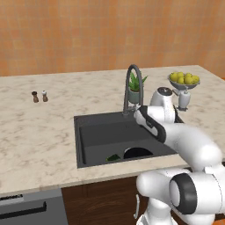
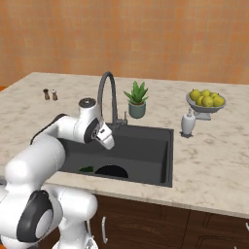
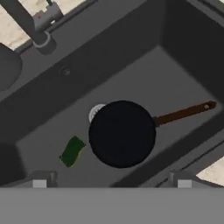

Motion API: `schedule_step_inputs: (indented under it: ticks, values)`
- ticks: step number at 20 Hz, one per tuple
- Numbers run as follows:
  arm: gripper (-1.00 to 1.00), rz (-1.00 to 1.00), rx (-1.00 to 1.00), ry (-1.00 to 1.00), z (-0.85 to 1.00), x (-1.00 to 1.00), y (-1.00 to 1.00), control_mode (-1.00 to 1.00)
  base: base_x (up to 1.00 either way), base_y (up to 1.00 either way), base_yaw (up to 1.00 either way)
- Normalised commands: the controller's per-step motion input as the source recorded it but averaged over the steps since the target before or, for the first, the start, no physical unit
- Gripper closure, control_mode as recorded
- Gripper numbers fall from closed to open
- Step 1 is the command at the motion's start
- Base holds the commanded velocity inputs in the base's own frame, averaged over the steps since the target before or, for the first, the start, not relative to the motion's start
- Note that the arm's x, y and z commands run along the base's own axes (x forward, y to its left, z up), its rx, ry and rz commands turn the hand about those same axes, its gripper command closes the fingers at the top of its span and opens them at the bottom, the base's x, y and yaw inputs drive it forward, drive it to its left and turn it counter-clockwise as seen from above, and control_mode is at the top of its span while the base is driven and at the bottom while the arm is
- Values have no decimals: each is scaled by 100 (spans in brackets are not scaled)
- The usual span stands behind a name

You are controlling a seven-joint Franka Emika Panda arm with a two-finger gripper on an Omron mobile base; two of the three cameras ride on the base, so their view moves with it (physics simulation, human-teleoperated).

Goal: Pick the pan and sponge and place them into the sink. Then turn on the water.

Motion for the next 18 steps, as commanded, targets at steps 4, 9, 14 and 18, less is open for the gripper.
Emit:
schedule_step_inputs:
  ticks: [4, 9, 14, 18]
  values:
    - [-100, 30, 0, -16, 3, 17, -52, -100, 0, 0, 0]
    - [-100, 31, 0, -15, 0, 23, -54, -100, 0, 0, 0]
    - [-100, 31, 0, -17, 0, 26, -44, -100, 0, 0, 0]
    - [-100, 28, 0, -18, 0, 24, -40, -100, 0, 0, 0]
